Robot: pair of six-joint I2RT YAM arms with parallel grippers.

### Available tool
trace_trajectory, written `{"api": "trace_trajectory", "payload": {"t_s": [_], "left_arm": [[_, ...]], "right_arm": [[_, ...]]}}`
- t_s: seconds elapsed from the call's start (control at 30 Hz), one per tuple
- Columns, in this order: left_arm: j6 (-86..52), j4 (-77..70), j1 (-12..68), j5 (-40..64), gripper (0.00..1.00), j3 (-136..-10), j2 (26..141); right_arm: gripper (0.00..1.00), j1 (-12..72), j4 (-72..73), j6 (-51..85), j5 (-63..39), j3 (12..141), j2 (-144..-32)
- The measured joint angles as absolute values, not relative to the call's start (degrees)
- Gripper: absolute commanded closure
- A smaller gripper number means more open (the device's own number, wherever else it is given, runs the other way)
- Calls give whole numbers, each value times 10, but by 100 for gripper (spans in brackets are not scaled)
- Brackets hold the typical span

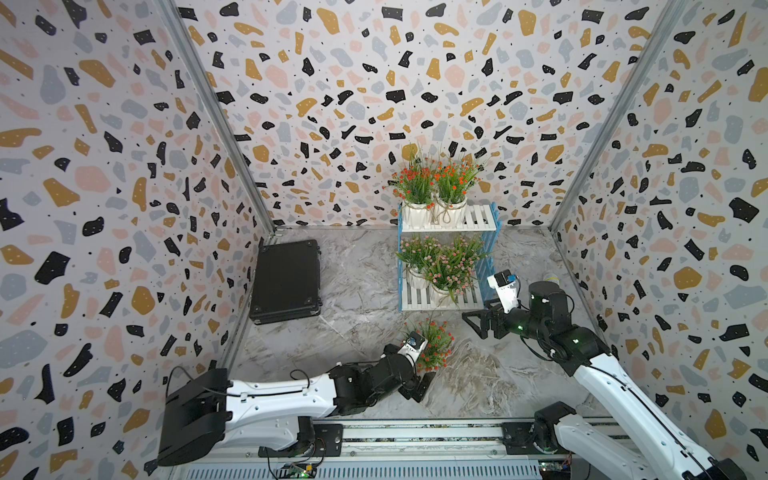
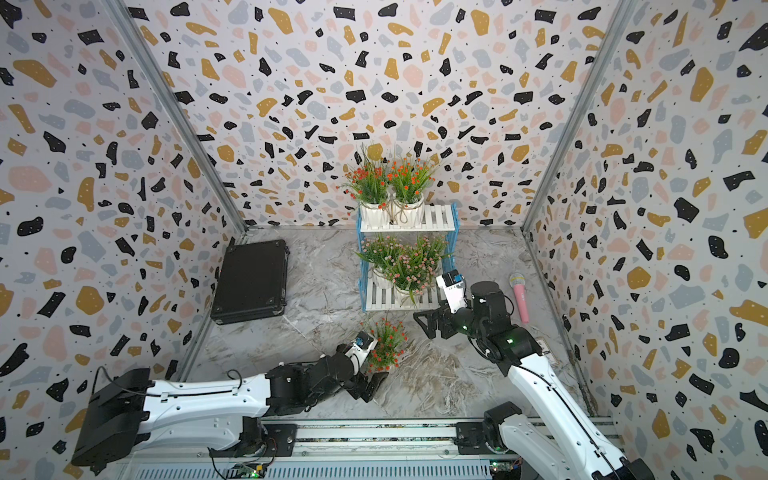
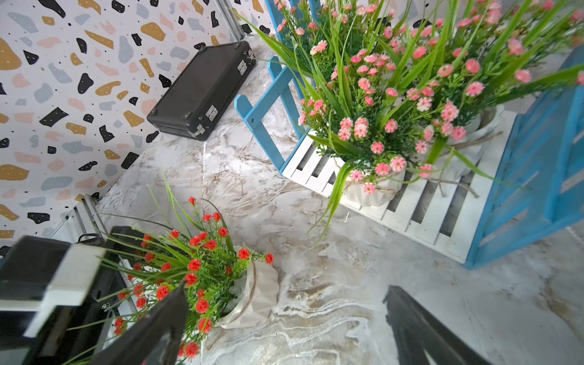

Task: Place the baby's breath potted plants on the rack by color
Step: Move the baby's breath potted plant to the center of the board, then pick up the baby's breath potted plant from the center of the board.

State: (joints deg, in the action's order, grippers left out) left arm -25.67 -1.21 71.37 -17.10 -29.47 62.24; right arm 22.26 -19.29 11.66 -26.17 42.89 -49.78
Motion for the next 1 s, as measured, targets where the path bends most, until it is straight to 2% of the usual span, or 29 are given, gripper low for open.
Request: {"api": "trace_trajectory", "payload": {"t_s": [0.23,0.4,0.5,0.77,1.0], "left_arm": [[-271,83,714,-201,1,-296,496],[-280,173,700,-231,1,-339,474],[-284,200,659,-227,1,-364,463],[-293,250,485,-162,1,-400,431],[-286,263,397,-100,1,-412,433]], "right_arm": [[0,228,-172,138,-241,411,-504],[0,228,-162,166,-231,371,-505],[0,228,-142,187,-237,329,-507],[1,261,-51,197,-240,216,-479],[1,381,94,179,-201,128,-503]]}}
